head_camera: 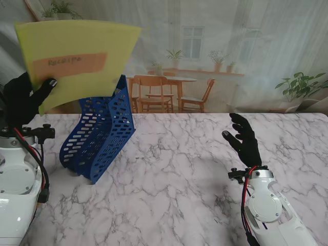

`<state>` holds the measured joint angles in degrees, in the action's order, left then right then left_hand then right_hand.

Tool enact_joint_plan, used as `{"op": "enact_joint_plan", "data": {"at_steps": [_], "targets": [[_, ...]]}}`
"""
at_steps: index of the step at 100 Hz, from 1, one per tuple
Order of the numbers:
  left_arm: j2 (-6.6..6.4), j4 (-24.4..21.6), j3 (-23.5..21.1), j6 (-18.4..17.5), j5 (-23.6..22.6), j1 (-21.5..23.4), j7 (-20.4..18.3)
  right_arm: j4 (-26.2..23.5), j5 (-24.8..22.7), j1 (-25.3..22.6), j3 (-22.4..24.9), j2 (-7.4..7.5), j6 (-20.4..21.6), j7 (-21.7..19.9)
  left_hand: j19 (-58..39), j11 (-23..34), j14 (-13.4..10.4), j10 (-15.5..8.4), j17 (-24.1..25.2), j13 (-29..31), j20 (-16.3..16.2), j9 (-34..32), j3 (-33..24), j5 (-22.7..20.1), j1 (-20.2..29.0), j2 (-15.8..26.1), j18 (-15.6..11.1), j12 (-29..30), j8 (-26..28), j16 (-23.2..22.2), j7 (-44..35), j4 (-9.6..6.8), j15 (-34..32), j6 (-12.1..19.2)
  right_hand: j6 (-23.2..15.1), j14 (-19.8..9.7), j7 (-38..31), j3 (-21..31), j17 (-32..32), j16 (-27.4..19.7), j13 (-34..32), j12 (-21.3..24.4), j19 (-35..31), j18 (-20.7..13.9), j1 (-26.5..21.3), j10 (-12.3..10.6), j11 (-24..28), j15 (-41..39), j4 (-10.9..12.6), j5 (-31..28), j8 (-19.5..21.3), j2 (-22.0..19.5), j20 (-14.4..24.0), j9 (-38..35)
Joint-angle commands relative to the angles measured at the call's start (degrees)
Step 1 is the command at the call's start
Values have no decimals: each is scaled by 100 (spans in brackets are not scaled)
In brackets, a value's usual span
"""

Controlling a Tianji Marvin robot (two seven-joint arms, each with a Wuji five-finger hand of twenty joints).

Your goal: Open the sliding file folder, put the receipt in and insert it into the document holder

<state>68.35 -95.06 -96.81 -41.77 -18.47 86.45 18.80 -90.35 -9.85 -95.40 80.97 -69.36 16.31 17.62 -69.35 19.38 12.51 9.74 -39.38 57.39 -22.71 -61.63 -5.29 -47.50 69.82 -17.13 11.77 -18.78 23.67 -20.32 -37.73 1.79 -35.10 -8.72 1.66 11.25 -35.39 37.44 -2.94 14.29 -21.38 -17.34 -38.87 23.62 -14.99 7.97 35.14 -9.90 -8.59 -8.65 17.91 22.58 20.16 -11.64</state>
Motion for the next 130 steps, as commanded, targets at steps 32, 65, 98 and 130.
{"op": "enact_joint_plan", "data": {"at_steps": [32,65,98,130], "targets": [[206,614,12,-149,-330,-196,598,74,-43,28,-55,-28,-86,26,-161,-19,33,-69,-149,-11,129,3,-221,-119,242,240,-506,50,-6,97,-128,-97,-74,459,75,-210,-59,248,0,-170,129,25,58,-298,244,-119,-10,153,-66,197,-126,-56,117,155],[288,1071,485,197,-595,-482,1157,87,-55,28,-70,-30,-110,34,-164,-30,25,-74,-121,-38,129,52,-174,-87,265,274,-530,55,-57,117,-117,-106,-61,443,91,-203,-75,310,12,-187,142,24,21,-308,237,-102,-5,136,-67,197,-152,-54,90,172],[333,1388,844,486,-981,-581,1694,88,-73,18,-65,-33,-103,59,-149,-65,-10,-73,-120,-45,135,107,-133,-49,288,304,-551,71,-120,144,-93,-111,-29,408,102,-191,-94,365,15,-195,141,20,-28,-303,242,-108,11,112,-68,195,-171,-62,54,177],[382,1508,1238,808,-1087,-551,2060,81,-68,10,-69,-34,-138,60,-140,-138,-65,-64,-127,-54,141,194,-98,16,322,345,-549,117,-229,177,-24,-129,29,335,106,-193,-105,428,24,-201,149,23,-77,-297,238,-96,8,96,-69,193,-187,-65,19,183]]}}
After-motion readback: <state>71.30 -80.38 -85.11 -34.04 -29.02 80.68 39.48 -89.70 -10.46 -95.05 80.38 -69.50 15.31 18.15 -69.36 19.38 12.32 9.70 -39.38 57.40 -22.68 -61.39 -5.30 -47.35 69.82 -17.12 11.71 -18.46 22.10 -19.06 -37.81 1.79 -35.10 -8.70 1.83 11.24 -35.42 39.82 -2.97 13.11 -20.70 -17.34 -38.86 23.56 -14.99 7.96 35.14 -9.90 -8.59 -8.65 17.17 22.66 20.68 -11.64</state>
